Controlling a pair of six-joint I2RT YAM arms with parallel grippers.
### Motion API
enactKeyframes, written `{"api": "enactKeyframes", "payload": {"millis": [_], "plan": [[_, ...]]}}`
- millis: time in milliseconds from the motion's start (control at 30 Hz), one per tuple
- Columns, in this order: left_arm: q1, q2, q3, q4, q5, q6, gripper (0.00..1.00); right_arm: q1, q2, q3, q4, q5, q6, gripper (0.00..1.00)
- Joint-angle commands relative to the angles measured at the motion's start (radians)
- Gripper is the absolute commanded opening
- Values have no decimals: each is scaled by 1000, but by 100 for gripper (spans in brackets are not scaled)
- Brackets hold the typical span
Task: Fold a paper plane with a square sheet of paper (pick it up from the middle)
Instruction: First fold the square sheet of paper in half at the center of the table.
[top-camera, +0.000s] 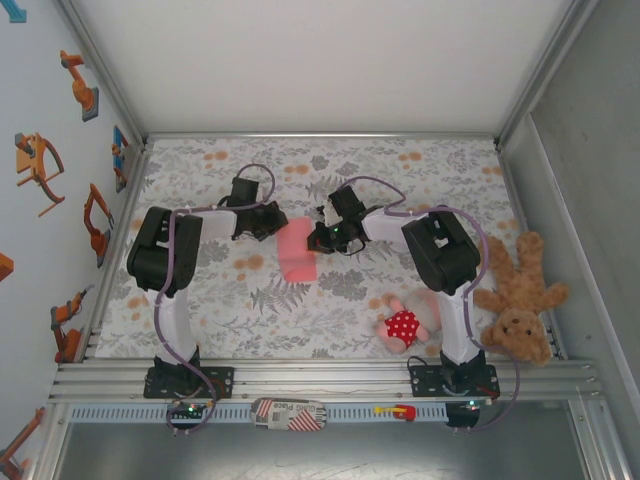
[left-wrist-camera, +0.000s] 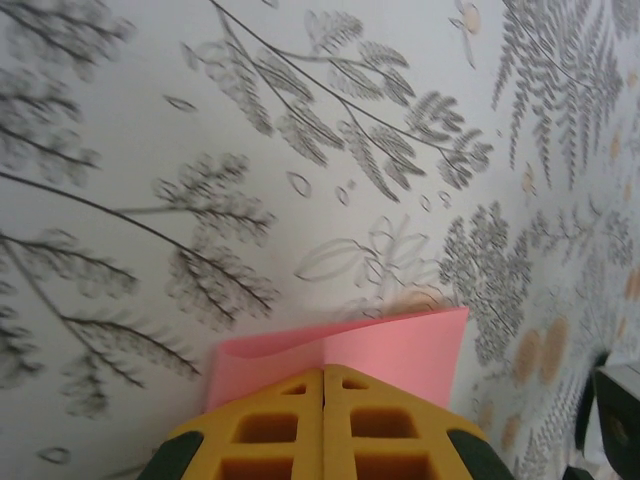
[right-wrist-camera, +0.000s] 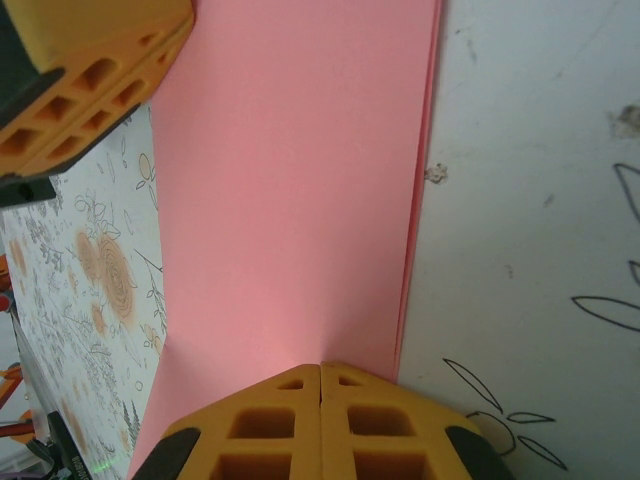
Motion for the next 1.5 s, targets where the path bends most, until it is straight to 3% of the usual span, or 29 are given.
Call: {"api": "enactKeyframes", "payload": {"millis": [0,367,567,733,1000,1167,1467], "plan": [[28,32,36,-64,-38,13,0,-30,160,-122,-291,309,-7,0],[92,61,91,-122,-89,55,0,-30,154,-132,-290,324,5,0],[122,-16,100,-89,37,46,0,-30,150,-134,-291,327,6,0],[84,-128,19,-40,109,-4,0,-30,150,-136,-286,326,8,0],[-78,-252,-137,-115,99,2,0,-30,160,-134,-281,314,9,0],[-98,-256,-231,-31,200,-54,0,-30,157,-140,-275,313,14,0],[-104,-202,-285,-67,211,-27,0,-30,156,-149,-273,314,24,0]]}}
